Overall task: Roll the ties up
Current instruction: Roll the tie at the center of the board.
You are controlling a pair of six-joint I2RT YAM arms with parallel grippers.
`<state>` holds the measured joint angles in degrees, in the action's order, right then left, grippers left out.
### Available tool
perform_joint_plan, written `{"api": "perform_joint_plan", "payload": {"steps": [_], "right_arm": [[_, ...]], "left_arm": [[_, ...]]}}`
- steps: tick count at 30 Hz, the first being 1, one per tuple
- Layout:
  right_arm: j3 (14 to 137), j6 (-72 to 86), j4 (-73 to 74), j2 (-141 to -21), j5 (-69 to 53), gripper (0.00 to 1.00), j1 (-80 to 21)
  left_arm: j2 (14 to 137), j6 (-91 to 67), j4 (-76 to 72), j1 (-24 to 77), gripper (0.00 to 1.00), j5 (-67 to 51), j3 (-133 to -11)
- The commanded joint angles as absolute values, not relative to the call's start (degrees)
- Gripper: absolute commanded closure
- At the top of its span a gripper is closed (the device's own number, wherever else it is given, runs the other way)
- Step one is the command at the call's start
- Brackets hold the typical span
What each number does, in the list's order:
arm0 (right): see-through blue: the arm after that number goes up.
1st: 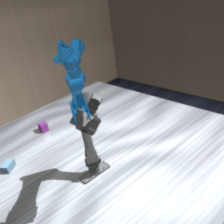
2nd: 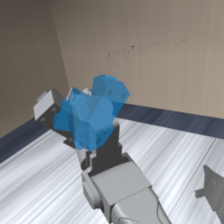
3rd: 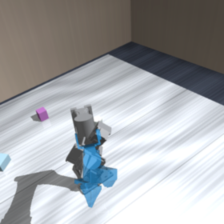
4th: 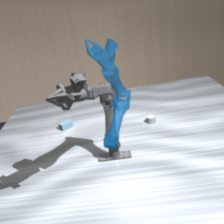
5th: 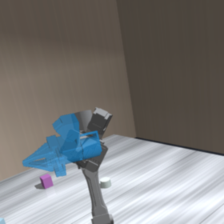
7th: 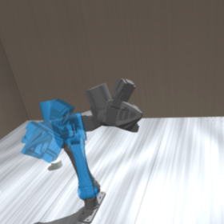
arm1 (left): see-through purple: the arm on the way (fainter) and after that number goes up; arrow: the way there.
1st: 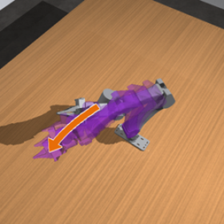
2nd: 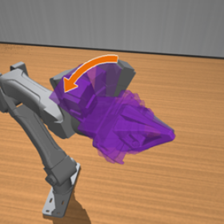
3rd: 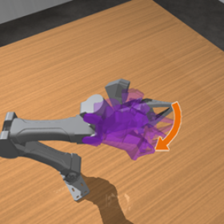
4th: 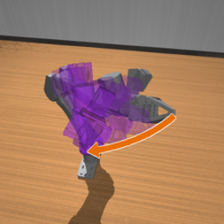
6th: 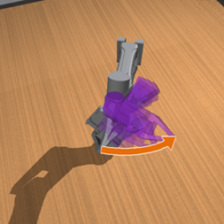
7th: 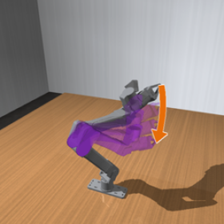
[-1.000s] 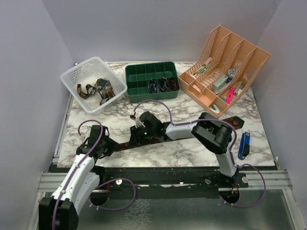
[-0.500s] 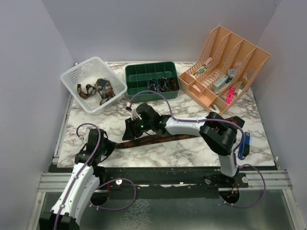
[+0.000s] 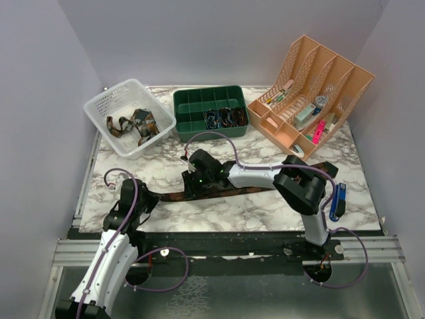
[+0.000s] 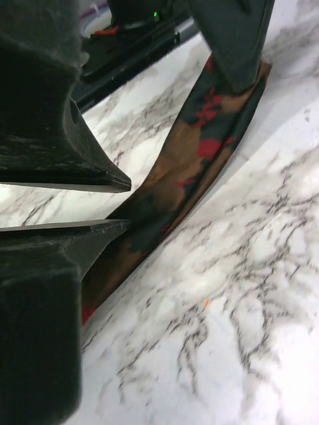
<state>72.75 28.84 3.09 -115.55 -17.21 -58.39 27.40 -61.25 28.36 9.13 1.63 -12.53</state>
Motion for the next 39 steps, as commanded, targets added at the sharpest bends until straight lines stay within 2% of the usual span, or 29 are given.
{"api": "perform_joint_plan", "payload": {"steps": [1, 9, 13, 21, 31, 34, 39], "right_arm": [[72.5, 25.6, 9.0, -111.2, -9.5, 0.73, -58.0], [68.7, 27.0, 5.1, -108.9, -13.2, 0.76, -57.4], [68.4, 28.2, 4.5, -109.3, -10.9, 0.77, -57.2], [73.7, 29.3, 4.5, -114.0, -17.2, 0.81, -56.0], [76.0, 32.2, 6.8, -120.1, -16.4, 0.82, -56.0], [76.3, 31.7, 8.1, -118.2, -17.6, 0.82, -56.0], [72.5, 32.8, 1.3, -110.8, -17.5, 0.82, -56.0]], "left_arm": [[26.5, -57.5, 26.1, 9.3, 1.0, 6.1, -14.4], [25.0, -51.5, 21.0, 9.3, 1.0, 2.6, -14.7], [28.0, -49.3, 19.0, 9.3, 1.0, 0.1, -15.2], [35.7, -43.3, 18.3, 9.3, 1.0, -1.0, -20.0], [37.5, -41.5, 18.6, 9.5, 1.0, -1.7, -21.8], [38.5, -41.0, 19.3, 9.6, 1.0, -1.4, -22.7], [40.2, -40.7, 19.3, 9.6, 1.0, -0.4, -22.8]]}}
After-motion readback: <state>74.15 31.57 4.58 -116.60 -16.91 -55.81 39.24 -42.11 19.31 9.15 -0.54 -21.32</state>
